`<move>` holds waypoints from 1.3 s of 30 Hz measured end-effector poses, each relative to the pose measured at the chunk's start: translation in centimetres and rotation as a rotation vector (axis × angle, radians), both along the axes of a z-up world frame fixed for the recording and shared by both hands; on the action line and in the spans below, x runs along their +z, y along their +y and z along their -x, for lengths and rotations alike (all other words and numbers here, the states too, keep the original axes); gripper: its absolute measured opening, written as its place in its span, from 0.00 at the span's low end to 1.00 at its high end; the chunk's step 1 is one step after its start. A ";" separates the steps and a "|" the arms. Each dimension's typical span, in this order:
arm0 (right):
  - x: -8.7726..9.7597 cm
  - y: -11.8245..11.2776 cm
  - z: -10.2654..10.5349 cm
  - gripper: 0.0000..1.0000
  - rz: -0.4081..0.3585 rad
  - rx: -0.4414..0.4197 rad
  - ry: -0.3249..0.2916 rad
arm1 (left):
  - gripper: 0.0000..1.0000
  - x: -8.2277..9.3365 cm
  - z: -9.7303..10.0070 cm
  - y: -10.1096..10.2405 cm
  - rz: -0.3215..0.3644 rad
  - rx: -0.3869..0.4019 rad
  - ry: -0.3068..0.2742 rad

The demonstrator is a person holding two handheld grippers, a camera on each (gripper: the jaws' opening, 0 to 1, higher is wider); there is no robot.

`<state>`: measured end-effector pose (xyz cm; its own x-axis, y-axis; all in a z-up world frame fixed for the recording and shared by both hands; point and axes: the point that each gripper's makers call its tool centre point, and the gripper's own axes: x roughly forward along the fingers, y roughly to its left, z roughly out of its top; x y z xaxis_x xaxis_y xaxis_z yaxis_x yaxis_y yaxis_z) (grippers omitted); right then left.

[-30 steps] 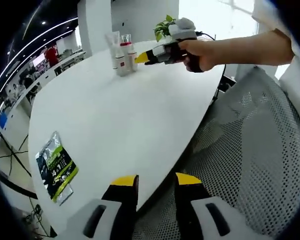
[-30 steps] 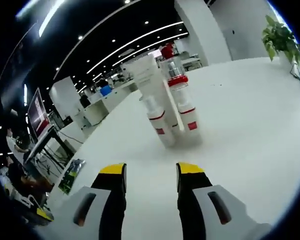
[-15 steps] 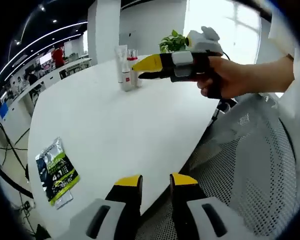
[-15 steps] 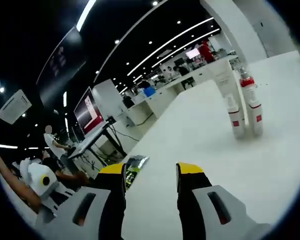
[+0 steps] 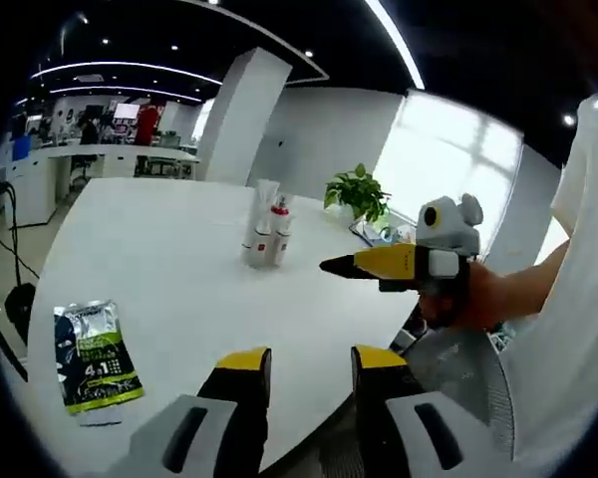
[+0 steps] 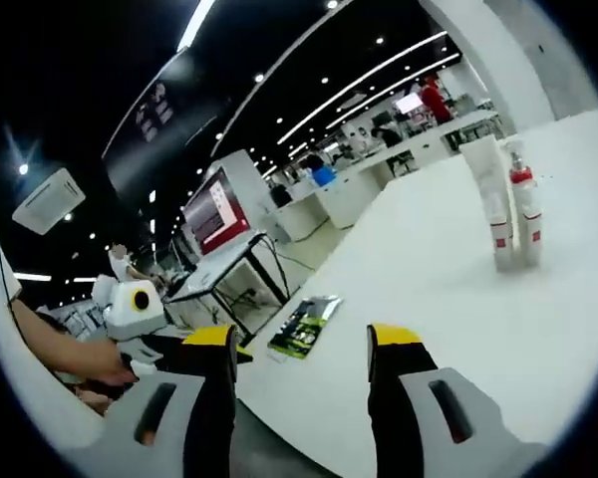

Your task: Arrange the skincare products in the storage area until every visible bottle or jar stands upright without overlapping.

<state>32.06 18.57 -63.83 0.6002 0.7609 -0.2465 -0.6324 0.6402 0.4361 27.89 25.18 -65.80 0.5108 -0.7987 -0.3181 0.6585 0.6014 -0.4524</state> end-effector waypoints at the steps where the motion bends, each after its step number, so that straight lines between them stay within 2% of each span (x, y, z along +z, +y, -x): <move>1: -0.3 -0.1 0.5 0.53 0.048 0.012 -0.013 | 0.34 0.4 -0.1 0.0 0.018 0.002 -0.016; 2: -0.4 -0.1 0.9 0.55 0.061 0.019 -0.011 | 0.34 1.1 0.0 -0.1 0.058 -0.009 -0.022; 5: -1.0 -0.2 1.5 0.61 0.136 0.028 -0.038 | 0.36 2.2 0.0 0.2 0.167 -0.009 0.021; 7: -1.1 0.1 1.7 0.61 0.175 0.034 -0.065 | 0.37 2.2 -0.2 0.7 0.213 0.005 0.077; 9: -0.8 0.0 1.8 0.54 0.225 0.040 -0.104 | 0.37 2.1 -0.5 1.3 0.202 0.014 0.064; 10: -0.3 -0.2 1.7 0.50 0.251 0.029 -0.152 | 0.37 2.1 -0.6 1.3 0.199 0.018 0.055; 12: 0.0 -0.7 1.6 0.46 0.290 0.005 -0.190 | 0.37 2.7 -0.8 1.7 0.211 0.039 0.014; 15: -0.5 -0.8 1.7 0.51 0.295 -0.004 -0.178 | 0.37 3.2 -0.6 1.8 0.221 0.036 0.000; 18: -1.0 -0.8 1.5 0.51 0.302 -0.019 -0.161 | 0.37 3.1 -1.0 2.1 0.208 0.050 -0.016; 20: -0.8 -0.9 1.2 0.54 0.309 -0.042 -0.177 | 0.38 3.4 -1.3 2.5 0.237 0.062 -0.016; 22: -0.7 -1.0 1.1 0.56 0.294 -0.055 -0.171 | 0.39 4.5 -2.1 3.4 0.291 0.102 -0.058; 23: -0.8 -1.0 0.9 0.56 0.297 -0.053 -0.163 | 0.42 4.9 -2.4 3.9 0.327 0.127 -0.059; 25: -0.8 -1.2 1.0 0.55 0.292 -0.047 -0.147 | 0.59 5.4 -3.6 5.5 0.461 0.204 -0.002; 26: -0.8 -1.3 1.0 0.55 0.294 -0.046 -0.147 | 0.61 5.4 -4.0 6.1 0.503 0.230 0.021; 27: -0.9 -1.4 1.0 0.56 0.300 -0.044 -0.146 | 0.60 5.4 -4.3 6.6 0.532 0.242 0.037; 29: -0.8 -1.6 1.3 0.57 0.309 -0.036 -0.139 | 0.49 5.5 -4.7 7.7 0.591 0.266 0.044; 31: -0.4 -1.5 1.5 0.59 0.297 -0.026 -0.164 | 0.48 5.3 -4.9 8.2 0.639 0.295 0.097; 32: -0.1 -1.2 1.5 0.61 0.287 -0.021 -0.178 | 0.48 5.1 -4.8 8.2 0.671 0.296 0.144; 35: -0.6 -0.6 1.5 0.69 0.287 -0.005 -0.158 | 0.46 5.2 -5.0 7.8 0.697 0.279 0.136; 37: -1.2 -0.1 1.5 0.71 0.310 0.029 -0.154 | 0.37 5.3 -5.0 7.4 0.663 0.267 0.087; 39: -1.4 0.3 1.6 0.76 0.324 0.060 -0.168 | 0.25 5.3 -5.0 7.1 0.666 0.262 0.088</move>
<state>30.46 18.84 -65.25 0.6094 0.6945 -0.3825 -0.7187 0.6876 0.1033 32.86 32.27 -60.52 0.7070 -0.6922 0.1450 0.4749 0.3128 -0.8226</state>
